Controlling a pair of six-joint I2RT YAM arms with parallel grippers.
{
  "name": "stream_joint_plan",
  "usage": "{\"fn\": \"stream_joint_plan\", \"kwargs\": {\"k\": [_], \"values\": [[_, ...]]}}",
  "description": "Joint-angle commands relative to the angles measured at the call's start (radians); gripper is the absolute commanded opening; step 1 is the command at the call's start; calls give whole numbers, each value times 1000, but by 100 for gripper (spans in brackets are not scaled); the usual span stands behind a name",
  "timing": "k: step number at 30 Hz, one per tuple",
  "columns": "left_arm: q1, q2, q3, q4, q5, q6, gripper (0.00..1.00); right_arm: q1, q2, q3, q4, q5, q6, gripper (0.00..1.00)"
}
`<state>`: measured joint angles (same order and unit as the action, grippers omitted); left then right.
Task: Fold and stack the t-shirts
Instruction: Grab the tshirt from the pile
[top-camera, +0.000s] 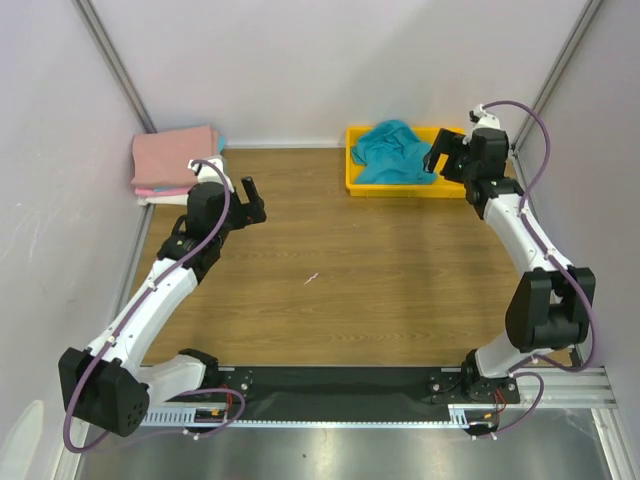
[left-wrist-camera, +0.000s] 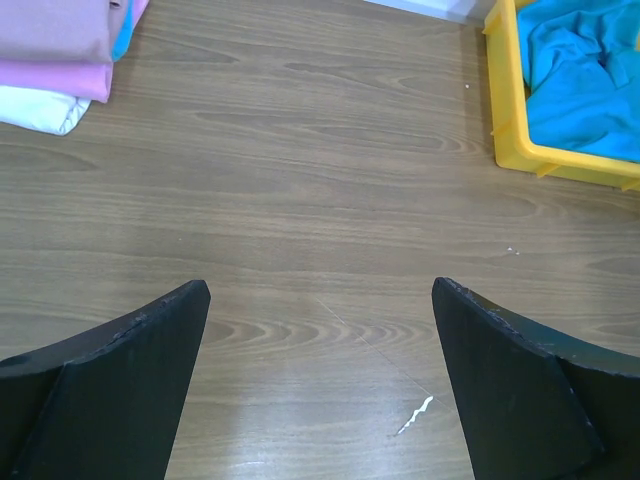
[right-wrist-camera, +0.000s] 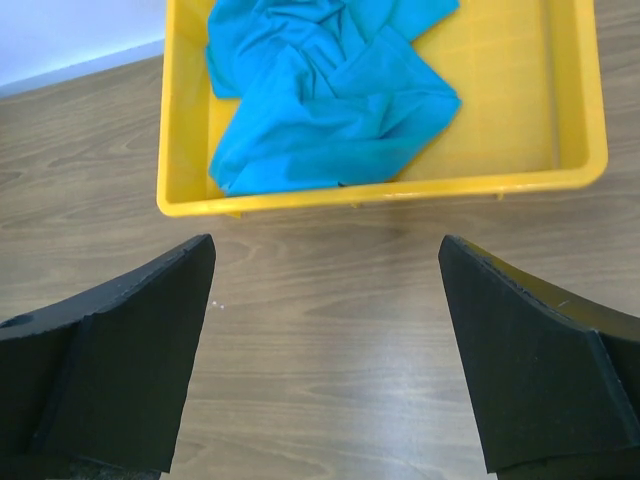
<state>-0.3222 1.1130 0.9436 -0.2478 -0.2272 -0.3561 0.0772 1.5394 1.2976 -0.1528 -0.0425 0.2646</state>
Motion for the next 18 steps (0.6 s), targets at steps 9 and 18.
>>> {"fn": "stream_joint_plan", "kwargs": {"k": [9,18], "values": [[2,48,37,35,8,25,100,35,238,283,-22,41,-40,100],[2,123,60,9,11,16,100,59,591,564,-106,13,-79,100]]}}
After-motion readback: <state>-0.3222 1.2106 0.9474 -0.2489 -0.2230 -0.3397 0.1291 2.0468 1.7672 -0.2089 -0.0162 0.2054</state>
